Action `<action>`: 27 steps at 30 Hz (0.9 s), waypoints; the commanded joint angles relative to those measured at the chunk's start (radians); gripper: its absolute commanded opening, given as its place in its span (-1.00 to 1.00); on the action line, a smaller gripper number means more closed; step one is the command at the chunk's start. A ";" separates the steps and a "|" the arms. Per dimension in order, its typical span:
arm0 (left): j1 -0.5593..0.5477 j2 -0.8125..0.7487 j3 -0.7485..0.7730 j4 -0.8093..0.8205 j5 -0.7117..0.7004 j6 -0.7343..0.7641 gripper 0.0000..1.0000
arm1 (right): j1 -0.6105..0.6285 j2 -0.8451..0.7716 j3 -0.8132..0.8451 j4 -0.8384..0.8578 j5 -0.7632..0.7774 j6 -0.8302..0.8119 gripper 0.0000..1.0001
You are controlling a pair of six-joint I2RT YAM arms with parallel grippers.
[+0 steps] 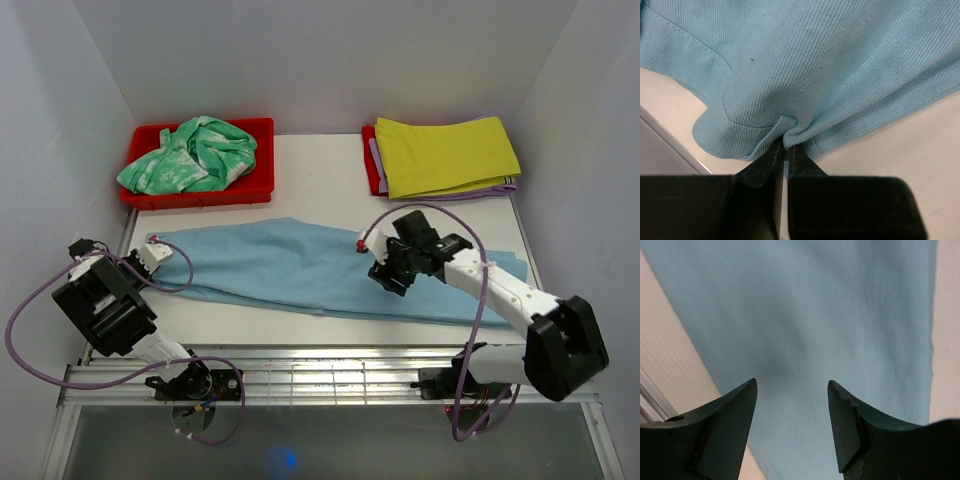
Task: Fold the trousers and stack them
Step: Fold the trousers
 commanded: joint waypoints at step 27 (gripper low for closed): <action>0.012 0.052 -0.018 -0.077 -0.187 -0.110 -1.00 | -1.271 -0.105 0.011 -0.609 0.123 -1.301 0.35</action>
